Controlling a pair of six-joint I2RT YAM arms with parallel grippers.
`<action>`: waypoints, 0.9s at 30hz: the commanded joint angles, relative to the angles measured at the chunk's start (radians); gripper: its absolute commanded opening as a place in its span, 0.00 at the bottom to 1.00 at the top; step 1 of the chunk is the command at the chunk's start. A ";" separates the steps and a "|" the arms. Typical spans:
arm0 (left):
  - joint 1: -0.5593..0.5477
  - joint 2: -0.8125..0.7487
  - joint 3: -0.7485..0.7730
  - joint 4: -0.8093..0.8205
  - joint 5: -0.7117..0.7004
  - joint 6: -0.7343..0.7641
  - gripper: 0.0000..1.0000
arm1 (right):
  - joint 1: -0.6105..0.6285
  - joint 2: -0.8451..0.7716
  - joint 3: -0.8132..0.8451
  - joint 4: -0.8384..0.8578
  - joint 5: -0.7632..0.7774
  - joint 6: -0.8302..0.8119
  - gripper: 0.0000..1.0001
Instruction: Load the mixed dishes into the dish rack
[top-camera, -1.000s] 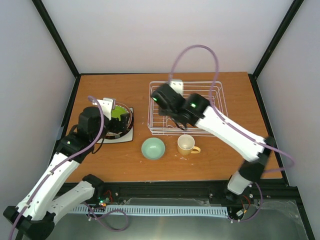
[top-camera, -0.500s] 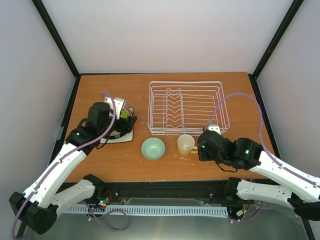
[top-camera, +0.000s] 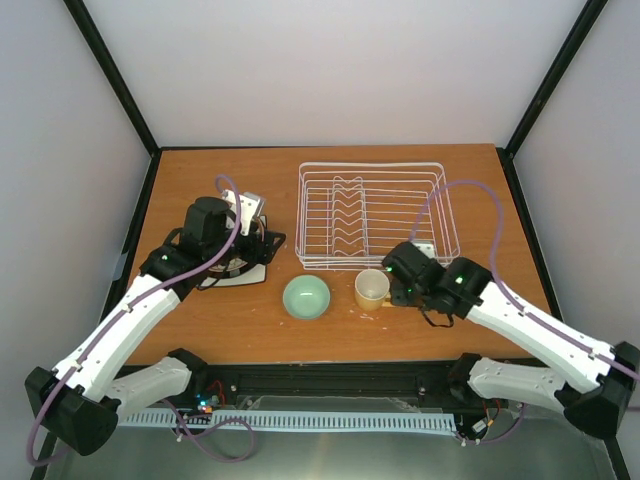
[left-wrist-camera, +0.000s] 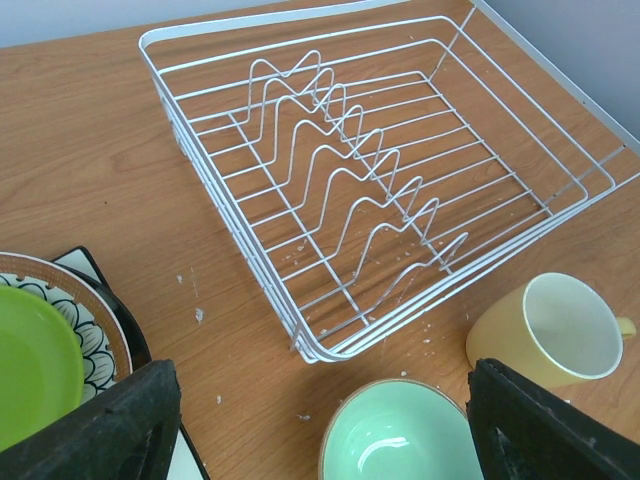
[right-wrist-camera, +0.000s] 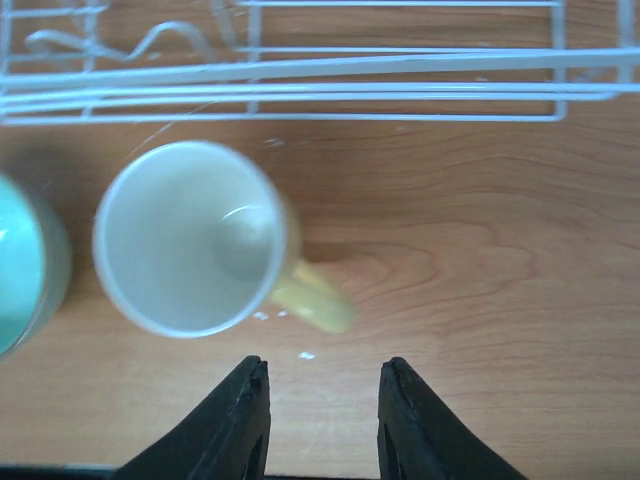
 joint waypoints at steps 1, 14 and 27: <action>-0.011 -0.008 0.024 0.012 0.020 0.025 0.79 | -0.148 -0.104 -0.084 0.022 -0.036 -0.028 0.32; -0.011 0.031 0.009 0.051 0.024 0.035 0.79 | -0.278 -0.012 -0.108 0.213 -0.288 -0.180 0.34; -0.011 0.003 -0.020 0.051 -0.011 0.040 0.79 | -0.281 0.170 -0.045 0.245 -0.231 -0.355 0.34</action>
